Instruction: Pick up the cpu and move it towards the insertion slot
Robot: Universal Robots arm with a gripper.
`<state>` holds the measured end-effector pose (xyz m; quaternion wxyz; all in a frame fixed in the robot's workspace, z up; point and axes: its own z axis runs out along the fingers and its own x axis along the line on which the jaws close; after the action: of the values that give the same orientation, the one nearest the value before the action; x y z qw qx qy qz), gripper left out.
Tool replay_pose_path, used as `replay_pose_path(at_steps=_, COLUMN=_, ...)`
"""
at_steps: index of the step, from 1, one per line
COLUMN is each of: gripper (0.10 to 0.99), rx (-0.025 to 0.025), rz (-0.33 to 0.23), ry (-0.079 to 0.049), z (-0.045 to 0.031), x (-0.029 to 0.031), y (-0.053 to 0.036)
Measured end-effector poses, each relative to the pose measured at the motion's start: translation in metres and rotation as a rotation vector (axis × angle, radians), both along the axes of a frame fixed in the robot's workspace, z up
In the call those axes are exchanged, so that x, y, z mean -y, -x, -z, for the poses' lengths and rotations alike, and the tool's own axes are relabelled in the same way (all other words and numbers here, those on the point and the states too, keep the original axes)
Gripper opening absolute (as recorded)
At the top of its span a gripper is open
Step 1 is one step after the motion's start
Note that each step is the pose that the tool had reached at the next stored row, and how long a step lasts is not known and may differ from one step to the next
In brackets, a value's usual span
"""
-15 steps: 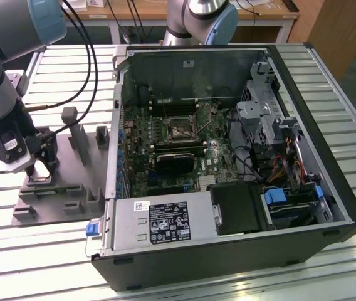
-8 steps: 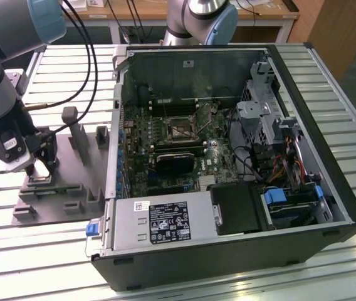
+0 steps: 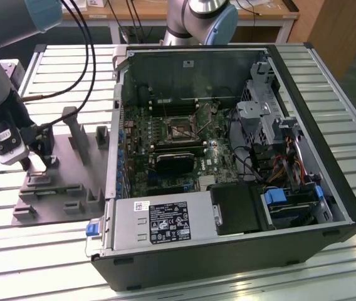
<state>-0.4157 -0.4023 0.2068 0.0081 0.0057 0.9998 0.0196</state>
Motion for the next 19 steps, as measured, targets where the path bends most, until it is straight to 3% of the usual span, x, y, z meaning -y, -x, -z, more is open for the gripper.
replay_pose_path(at_steps=19, gripper=0.537, rx=0.0005, rz=-0.003, ry=-0.002, z=-0.0453, x=0.0000, y=0.0000)
